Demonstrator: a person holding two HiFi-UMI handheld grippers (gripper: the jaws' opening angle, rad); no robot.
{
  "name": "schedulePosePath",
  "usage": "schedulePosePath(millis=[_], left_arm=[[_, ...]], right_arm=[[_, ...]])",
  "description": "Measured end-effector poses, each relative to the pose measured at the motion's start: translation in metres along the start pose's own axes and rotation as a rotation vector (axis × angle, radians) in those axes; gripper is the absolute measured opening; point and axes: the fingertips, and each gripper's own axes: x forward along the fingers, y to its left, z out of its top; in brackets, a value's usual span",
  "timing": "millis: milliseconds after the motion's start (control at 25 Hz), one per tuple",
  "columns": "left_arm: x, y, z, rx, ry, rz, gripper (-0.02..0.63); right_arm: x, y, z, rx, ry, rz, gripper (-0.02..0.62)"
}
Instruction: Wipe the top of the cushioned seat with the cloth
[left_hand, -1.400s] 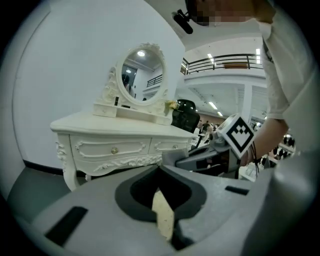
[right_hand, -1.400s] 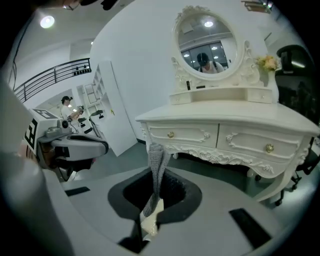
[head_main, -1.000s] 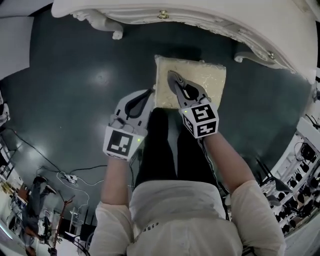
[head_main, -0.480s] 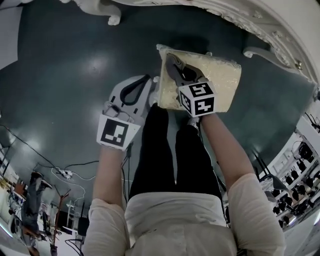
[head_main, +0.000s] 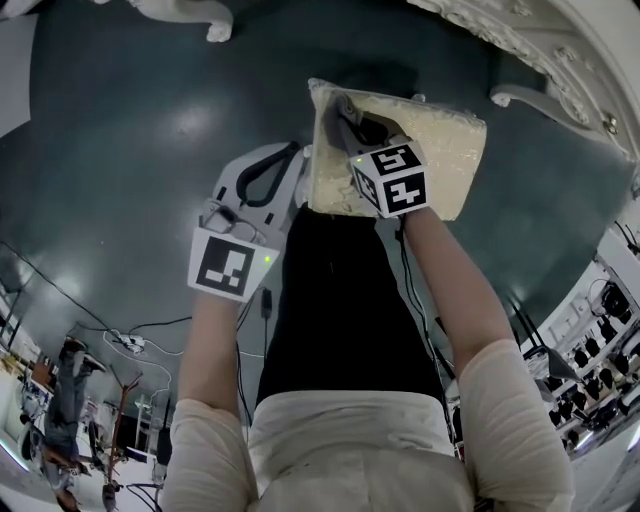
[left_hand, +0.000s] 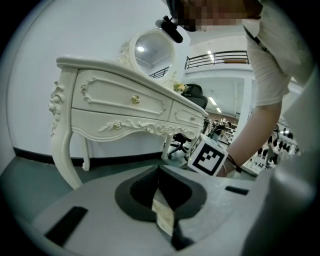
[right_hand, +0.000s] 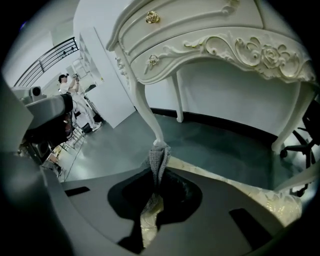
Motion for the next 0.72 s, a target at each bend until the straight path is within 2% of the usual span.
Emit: schedulePosePath(millis=[200,480,720], left_arm=[[0.023,-0.017,0.001,0.035,-0.002,0.004,0.002],[0.047,-0.046,-0.006,0.031,0.006,-0.013,0.002],[0.057,-0.073,0.009,0.039,0.004,-0.023,0.002]], right_arm=[[-0.011,-0.024,-0.007,0.0,0.0,-0.005,0.028],[-0.02,-0.051,-0.025,0.005,0.015,-0.008,0.026],[-0.052,-0.077,-0.035,0.027,0.008,-0.034,0.027]])
